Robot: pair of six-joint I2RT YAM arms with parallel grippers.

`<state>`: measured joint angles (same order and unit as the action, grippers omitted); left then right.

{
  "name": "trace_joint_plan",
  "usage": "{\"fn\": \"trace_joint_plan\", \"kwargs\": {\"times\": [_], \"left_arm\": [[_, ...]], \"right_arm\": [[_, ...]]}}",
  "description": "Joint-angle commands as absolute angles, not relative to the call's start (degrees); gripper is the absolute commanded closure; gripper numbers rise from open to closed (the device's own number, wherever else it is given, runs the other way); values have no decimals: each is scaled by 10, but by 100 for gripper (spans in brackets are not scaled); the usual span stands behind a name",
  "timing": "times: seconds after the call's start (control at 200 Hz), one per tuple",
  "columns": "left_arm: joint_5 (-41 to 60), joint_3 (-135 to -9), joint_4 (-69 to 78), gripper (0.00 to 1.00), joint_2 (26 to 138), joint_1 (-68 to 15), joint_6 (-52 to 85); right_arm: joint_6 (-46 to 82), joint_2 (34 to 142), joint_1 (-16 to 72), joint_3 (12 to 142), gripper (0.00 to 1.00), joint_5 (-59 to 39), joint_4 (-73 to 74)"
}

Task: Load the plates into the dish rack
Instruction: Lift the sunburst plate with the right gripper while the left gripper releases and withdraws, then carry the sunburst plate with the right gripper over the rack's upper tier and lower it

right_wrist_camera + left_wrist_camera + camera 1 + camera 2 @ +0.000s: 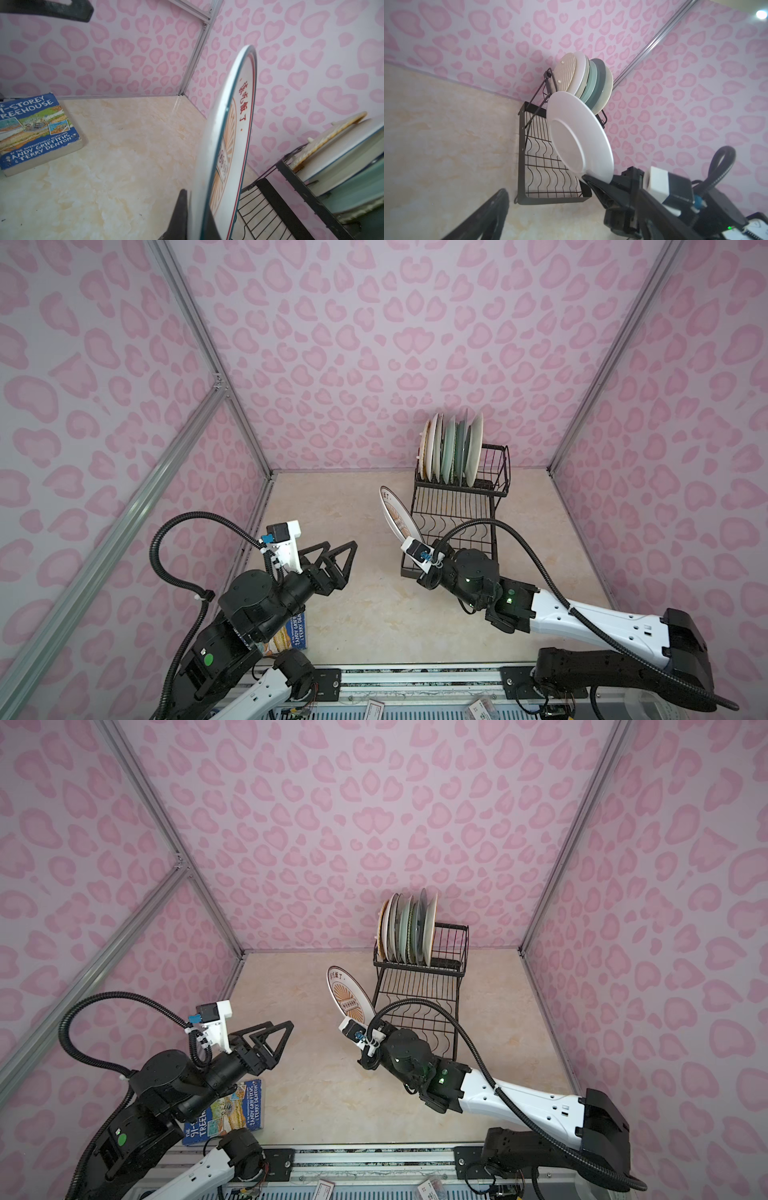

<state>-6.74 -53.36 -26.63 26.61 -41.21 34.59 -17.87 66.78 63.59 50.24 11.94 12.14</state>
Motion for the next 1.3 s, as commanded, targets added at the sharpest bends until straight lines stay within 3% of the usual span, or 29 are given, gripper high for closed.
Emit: {"fn": "trace_joint_plan", "kwargs": {"times": [0.0, 0.155, 0.34, 0.58, 0.865, 1.295], "left_arm": [[-77, -516, -238, 3, 246, -412, 202], [-92, -440, -199, 3, 215, -412, 162], [-25, -338, -128, 3, 175, -412, 127], [4, -323, -134, 3, 172, -412, 138], [43, -333, -149, 2, 196, -412, 164], [65, -340, -161, 3, 206, -410, 155]], "right_arm": [[-105, 657, 636, 540, 100, 147, 80], [-43, 658, 635, 634, 100, 170, -6], [4, 650, 612, 724, 100, 163, -61], [57, 645, 543, 842, 100, 180, -107], [124, 655, 392, 916, 100, 148, -143], [201, 724, 199, 909, 100, -3, -134]]}}
